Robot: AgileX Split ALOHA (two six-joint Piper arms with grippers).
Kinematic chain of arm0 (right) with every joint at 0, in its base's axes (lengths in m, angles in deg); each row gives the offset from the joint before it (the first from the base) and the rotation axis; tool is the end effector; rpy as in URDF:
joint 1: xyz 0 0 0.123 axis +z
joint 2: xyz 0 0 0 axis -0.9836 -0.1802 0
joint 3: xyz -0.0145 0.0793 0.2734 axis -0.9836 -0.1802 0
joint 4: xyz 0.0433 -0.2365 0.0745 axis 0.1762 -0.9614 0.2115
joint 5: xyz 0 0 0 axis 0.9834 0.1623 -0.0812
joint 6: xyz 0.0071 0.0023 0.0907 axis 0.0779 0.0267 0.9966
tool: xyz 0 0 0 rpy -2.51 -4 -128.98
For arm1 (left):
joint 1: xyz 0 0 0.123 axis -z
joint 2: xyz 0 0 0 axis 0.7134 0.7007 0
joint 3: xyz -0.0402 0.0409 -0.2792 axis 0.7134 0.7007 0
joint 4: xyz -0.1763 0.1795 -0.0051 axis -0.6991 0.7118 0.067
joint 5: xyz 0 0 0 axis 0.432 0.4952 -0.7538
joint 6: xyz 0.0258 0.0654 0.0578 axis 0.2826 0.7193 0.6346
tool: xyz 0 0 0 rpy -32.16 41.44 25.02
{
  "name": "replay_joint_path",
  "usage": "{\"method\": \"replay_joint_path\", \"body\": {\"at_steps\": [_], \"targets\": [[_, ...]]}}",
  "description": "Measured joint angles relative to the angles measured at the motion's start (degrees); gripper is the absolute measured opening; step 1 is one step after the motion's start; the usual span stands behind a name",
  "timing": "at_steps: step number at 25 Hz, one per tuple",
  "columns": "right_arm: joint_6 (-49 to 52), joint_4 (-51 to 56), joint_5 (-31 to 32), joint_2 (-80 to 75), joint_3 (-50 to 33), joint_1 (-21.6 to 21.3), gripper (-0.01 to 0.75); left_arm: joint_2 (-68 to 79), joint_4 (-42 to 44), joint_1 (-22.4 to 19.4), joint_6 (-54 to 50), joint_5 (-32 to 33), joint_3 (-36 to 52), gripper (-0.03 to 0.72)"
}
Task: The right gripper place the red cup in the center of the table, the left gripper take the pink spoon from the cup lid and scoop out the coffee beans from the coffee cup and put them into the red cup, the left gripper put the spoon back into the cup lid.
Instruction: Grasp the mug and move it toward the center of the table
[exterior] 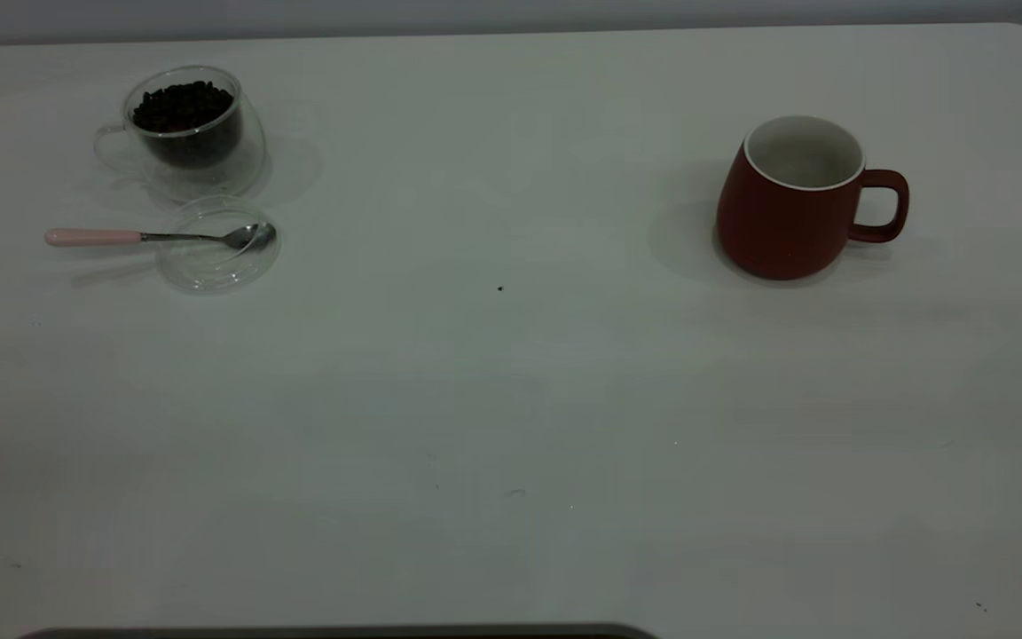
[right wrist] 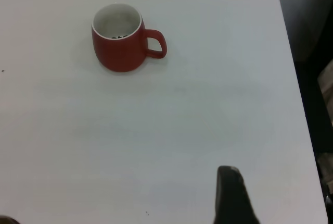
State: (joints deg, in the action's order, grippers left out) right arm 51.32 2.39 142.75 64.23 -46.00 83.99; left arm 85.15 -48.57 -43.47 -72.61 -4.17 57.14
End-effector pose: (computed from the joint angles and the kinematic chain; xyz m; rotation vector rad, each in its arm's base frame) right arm -0.0004 -0.0034 0.2646 -0.0267 2.1595 0.0221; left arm -0.0092 0.0010 0.2674 0.0198 2.1126 -0.0206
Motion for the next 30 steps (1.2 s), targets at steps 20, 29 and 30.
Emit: {"method": "replay_joint_path", "body": {"at_steps": [20, 29, 30], "targets": [[0.0, 1.73, 0.0, -0.14, 0.06, 0.0, 0.486, 0.0, 0.0, 0.0, -0.13, 0.0, 0.0, 0.48], [-5.16, 4.46, -10.47, -18.46, 0.7, 0.0, 0.607, 0.0, 0.0, 0.0, -0.13, 0.0, 0.0, 0.48], [-6.55, 5.09, -13.1, -21.36, 0.71, 0.0, 0.61, 0.0, 0.0, 0.0, -0.13, 0.0, 0.0, 0.48]]}}
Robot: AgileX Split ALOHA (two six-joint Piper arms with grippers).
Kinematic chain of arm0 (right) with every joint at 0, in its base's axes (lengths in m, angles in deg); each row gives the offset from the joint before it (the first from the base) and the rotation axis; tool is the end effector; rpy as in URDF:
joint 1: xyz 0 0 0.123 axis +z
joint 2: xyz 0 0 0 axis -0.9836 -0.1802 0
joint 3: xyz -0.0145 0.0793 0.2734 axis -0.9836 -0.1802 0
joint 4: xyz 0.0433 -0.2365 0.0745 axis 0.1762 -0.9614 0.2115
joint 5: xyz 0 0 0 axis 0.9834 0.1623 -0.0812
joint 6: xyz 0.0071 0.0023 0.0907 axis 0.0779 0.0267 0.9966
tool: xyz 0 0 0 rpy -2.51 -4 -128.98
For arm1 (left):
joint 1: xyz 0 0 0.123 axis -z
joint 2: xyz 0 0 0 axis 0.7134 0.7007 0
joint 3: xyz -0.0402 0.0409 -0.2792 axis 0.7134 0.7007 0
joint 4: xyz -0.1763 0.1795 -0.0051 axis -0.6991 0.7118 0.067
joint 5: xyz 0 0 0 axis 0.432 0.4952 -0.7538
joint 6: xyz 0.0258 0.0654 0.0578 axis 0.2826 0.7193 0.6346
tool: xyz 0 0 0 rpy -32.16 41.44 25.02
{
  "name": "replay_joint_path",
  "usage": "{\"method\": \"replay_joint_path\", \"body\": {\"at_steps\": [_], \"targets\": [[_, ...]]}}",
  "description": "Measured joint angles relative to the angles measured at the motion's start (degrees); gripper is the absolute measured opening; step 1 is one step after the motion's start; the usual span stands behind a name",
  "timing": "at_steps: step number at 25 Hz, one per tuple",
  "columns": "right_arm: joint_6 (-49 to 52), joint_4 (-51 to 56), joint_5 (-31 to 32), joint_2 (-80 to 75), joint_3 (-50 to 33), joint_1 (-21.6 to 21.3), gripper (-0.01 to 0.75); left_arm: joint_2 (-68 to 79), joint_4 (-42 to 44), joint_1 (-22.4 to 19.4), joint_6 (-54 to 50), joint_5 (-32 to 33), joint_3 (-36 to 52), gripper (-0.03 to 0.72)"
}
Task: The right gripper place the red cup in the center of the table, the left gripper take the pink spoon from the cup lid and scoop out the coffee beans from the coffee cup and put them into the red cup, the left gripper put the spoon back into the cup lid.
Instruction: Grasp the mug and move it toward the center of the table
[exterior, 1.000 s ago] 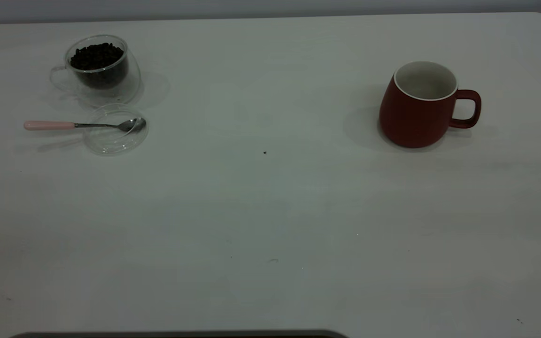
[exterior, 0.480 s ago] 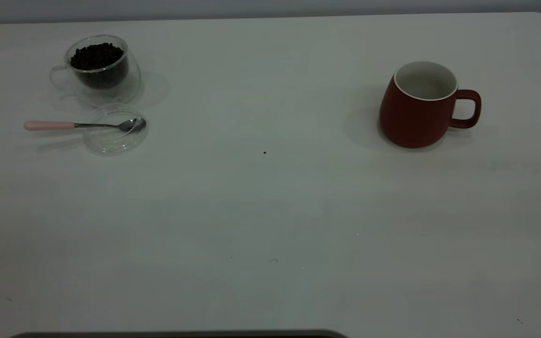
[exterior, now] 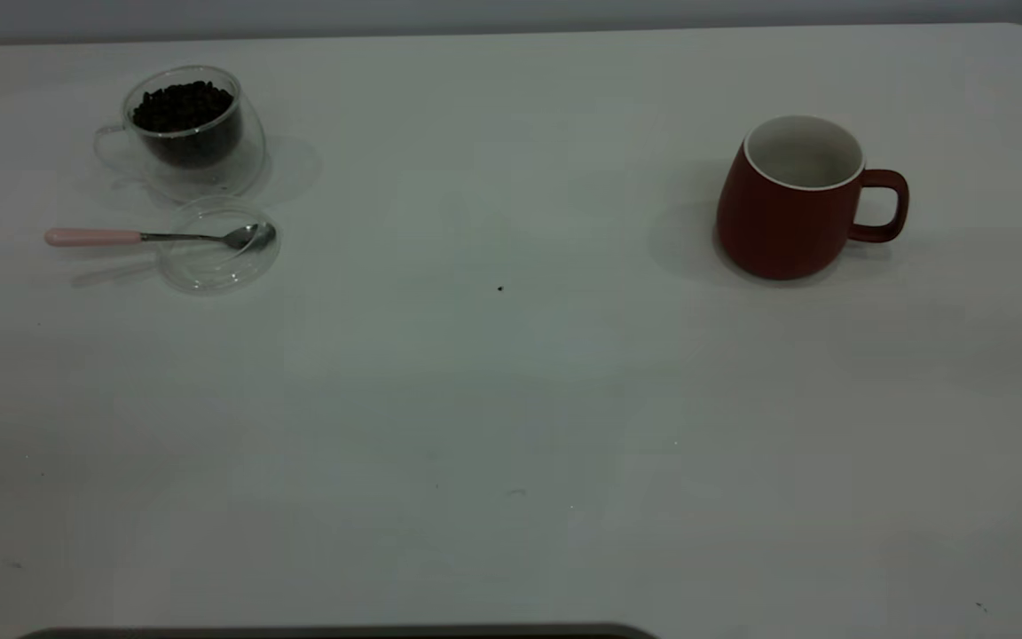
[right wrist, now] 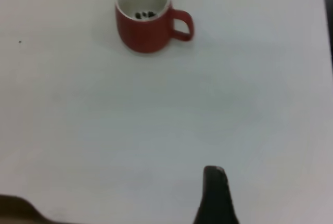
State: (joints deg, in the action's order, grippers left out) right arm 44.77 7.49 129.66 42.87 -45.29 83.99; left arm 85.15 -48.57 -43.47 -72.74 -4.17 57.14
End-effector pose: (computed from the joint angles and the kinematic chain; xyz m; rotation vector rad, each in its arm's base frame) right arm 0.0661 0.0084 0.2727 -0.1464 2.2874 0.0640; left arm -0.0092 0.0010 0.2674 0.0174 2.1126 -0.0219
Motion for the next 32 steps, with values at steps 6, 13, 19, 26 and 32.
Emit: {"method": "replay_joint_path", "body": {"at_steps": [6, 13, 19, 26, 32], "targets": [[-11.22, 4.5, -18.21, -22.97, 0.45, 0.0, 0.595, 0.0, 0.0, 0.0, 0.0, 0.0, 0.0, 0.48], [-23.21, 7.73, -24.4, -47.97, 9.93, 0.0, 0.591, 0.0, 0.0, 0.0, 0.06, 0.0, 0.0, 0.48], [-34.16, 8.02, -30.02, -64.84, 18.41, 0.0, 0.591, 0.0, 0.0, 0.0, 0.18, 0.0, 0.0, 0.48], [-54.78, 8.13, -42.45, -84.02, 25.61, -1.0, 0.591, 0.0, 0.0, 0.0, 0.18, 0.0, 0.0, 0.48], [-70.35, 8.13, -50.24, -94.26, 29.0, -1.09, 0.591, 0.0, 0.0, 0.0, 0.18, 0.0, 0.0, 0.48]]}}
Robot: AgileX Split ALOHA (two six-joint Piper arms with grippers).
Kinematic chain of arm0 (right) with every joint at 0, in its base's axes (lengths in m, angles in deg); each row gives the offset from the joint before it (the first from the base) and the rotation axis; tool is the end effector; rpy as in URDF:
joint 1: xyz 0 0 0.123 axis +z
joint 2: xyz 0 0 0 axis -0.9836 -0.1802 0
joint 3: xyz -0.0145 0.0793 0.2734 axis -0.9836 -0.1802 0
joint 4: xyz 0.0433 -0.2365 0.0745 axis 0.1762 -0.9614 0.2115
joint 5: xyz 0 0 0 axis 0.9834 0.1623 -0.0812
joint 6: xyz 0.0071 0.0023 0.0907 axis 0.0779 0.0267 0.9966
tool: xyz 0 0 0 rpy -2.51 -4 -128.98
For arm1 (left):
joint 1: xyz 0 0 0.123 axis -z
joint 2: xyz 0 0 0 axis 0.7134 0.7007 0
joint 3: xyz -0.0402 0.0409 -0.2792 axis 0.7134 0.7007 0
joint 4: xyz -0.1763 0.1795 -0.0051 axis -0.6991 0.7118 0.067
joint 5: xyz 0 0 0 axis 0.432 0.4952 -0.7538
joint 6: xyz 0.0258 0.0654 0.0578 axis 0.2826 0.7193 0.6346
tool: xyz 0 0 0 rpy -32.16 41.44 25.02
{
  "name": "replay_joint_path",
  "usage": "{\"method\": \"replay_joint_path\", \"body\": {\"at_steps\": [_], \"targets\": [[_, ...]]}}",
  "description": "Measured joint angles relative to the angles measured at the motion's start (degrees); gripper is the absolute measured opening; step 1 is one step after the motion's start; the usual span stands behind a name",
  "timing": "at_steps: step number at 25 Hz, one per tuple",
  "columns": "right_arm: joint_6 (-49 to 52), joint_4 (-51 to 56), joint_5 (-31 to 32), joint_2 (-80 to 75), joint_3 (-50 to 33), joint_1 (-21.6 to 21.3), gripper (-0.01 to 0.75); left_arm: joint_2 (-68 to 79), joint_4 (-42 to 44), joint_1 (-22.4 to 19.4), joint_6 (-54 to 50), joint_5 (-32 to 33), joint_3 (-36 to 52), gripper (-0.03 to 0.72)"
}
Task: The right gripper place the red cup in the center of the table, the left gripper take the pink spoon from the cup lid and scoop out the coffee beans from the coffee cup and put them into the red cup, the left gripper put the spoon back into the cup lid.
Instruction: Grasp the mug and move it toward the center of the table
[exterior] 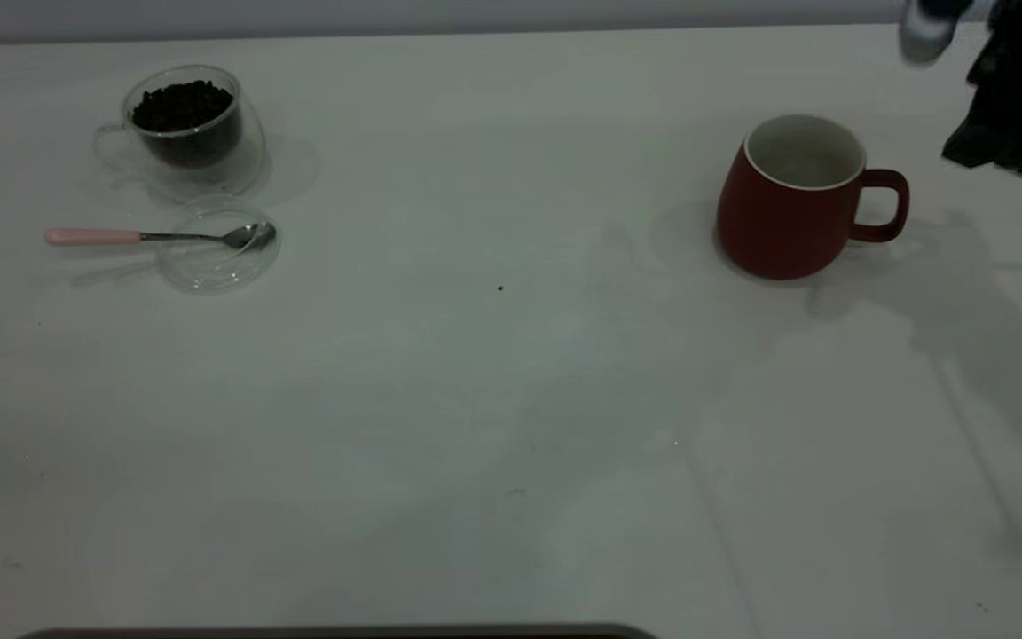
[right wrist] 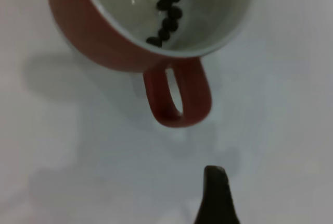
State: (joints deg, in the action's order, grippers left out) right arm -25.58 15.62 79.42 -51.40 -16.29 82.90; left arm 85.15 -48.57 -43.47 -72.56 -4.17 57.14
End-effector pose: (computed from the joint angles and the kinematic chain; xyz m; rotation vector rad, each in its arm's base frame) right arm 0.3733 0.0217 0.0866 -1.4285 2.1776 -0.3899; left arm -0.0092 0.0010 0.2674 0.0207 2.1126 -0.0201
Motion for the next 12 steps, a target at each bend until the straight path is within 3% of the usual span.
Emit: {"method": "replay_joint_path", "body": {"at_steps": [12], "targets": [[-0.94, 0.11, -3.7, -6.36, 0.64, 0.0, 0.577, 0.0, 0.0, 0.0, 0.0, 0.0, 0.0, 0.48]]}}
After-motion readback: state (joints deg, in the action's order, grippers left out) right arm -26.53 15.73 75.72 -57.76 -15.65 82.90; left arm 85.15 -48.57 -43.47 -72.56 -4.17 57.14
